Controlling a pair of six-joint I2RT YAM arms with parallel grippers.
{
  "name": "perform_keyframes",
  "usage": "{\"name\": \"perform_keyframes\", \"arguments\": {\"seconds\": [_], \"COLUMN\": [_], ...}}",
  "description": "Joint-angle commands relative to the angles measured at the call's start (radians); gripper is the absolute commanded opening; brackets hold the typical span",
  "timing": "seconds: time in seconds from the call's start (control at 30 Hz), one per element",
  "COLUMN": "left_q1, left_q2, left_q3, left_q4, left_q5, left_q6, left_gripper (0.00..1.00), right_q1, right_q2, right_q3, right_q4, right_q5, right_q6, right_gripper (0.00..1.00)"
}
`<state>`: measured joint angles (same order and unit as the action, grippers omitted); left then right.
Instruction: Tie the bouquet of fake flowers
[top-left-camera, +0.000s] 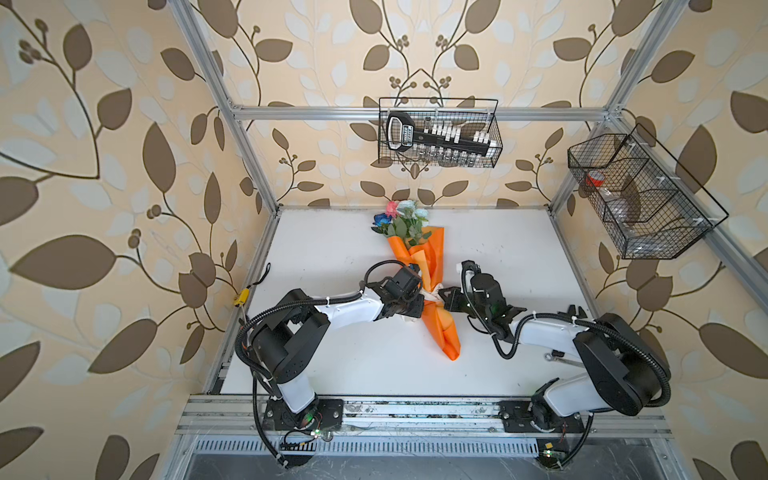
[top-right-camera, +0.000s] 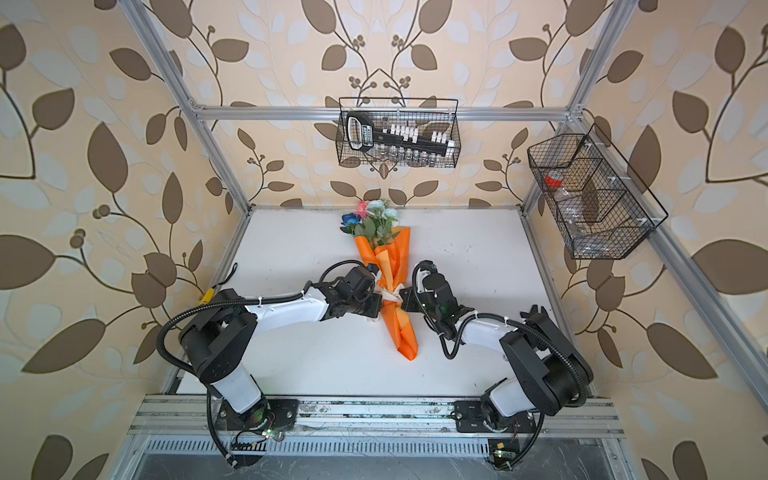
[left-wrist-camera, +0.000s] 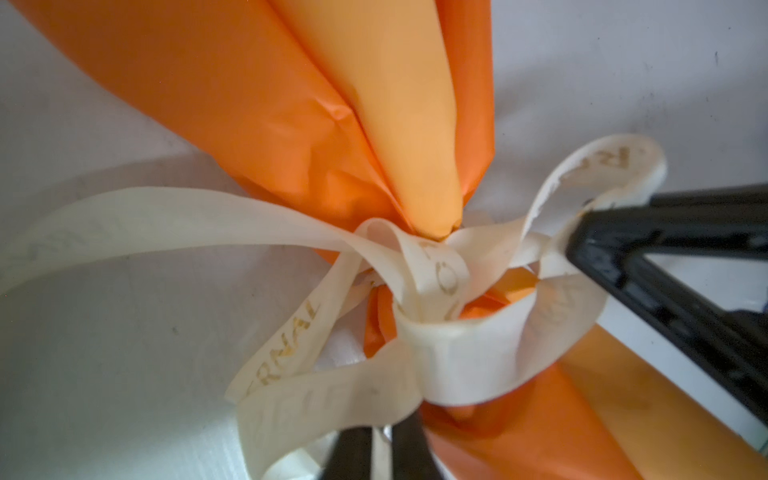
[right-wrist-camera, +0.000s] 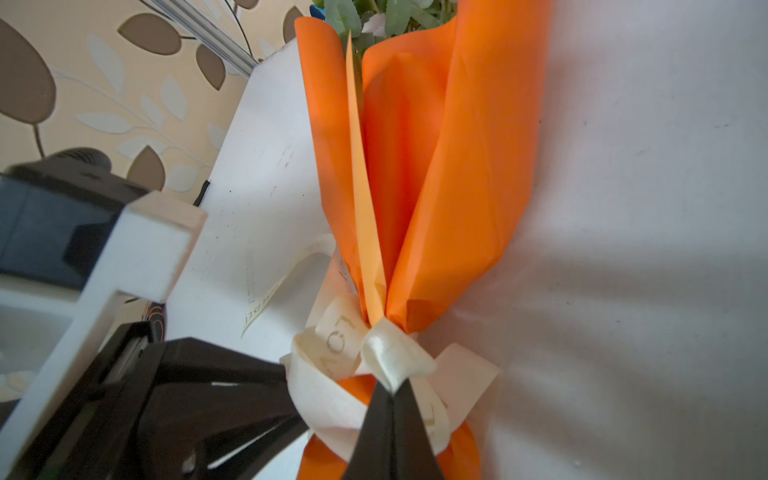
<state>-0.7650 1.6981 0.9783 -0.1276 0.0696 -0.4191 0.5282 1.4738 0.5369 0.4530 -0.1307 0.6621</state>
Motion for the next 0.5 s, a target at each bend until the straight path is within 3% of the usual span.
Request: {"name": "perform_keyframes", "arguments": {"seconds": [0.0, 0.2, 0.47], "left_q1": [0.001, 0.003, 0.039], "left_q2": [-0.025, -0.109, -0.159], "left_q3": [0.020, -0.018, -0.083], "left_q4": [-0.006, -0.067, -0.076], "left_q5": [0.018, 0.069, 0.267], "left_q6": [0.016, 0.041, 0.058], "left_gripper": [0.00, 0.00, 0.00], "right_q1": [0.005, 0.004, -0.009], "right_q2": [0.006, -0.002, -0.015], "right_q3": [0.003, 0.009, 0.005], "right_q4": [0.010, -0.015, -0.070], "right_q5": [0.017, 0.101, 0.230], "right_q6": [-0.003, 0.012, 0.074], "right_gripper": [0.00, 0.00, 0.00]}}
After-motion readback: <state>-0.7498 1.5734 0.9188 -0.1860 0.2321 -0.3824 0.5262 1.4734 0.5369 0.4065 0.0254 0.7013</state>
